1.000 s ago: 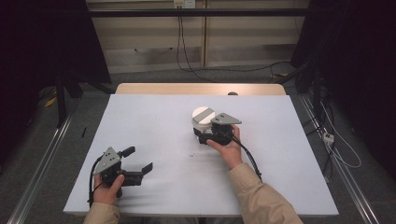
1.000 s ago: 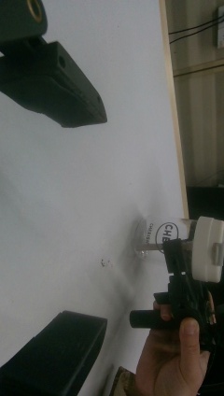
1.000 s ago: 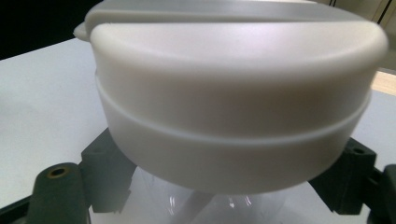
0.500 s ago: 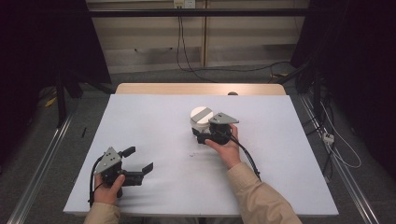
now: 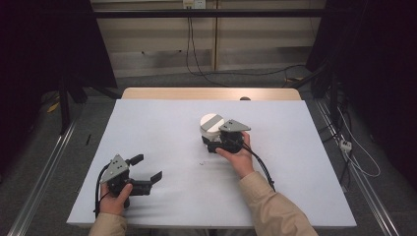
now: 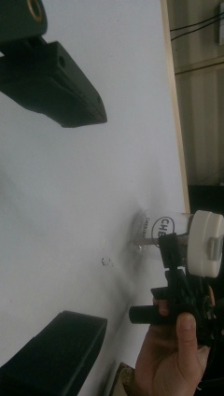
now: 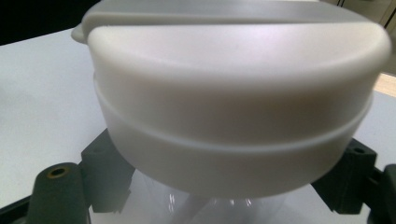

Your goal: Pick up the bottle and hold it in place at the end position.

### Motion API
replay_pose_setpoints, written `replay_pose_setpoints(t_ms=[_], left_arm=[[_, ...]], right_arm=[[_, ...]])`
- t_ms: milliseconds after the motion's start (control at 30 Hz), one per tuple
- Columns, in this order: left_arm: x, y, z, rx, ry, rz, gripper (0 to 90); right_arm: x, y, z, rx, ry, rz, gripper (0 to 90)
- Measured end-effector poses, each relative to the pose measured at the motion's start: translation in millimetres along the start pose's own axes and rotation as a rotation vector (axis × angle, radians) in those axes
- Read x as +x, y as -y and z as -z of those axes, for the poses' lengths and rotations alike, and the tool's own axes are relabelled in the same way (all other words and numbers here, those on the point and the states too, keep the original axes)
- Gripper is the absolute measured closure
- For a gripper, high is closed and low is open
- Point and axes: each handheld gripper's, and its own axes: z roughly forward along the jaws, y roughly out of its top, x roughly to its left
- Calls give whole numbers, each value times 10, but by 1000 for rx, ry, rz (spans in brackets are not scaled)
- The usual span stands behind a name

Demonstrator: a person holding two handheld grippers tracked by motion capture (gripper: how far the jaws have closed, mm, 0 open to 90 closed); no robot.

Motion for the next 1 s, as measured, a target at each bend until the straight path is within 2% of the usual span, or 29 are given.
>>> replay_pose_setpoints(t_ms=[267,500,667,1000], left_arm=[[9,-34,-80,-1,7,8,34],[-22,-125,-206,-1,-9,17,35],[-48,-179,-294,2,4,7,52],[-74,-246,-434,16,2,15,52]], right_arm=[[-12,10,13,-1,-9,7,188],[-22,17,9,-5,-17,5,188],[-25,17,8,-4,-17,7,188],[-28,21,8,-7,-20,7,188]])
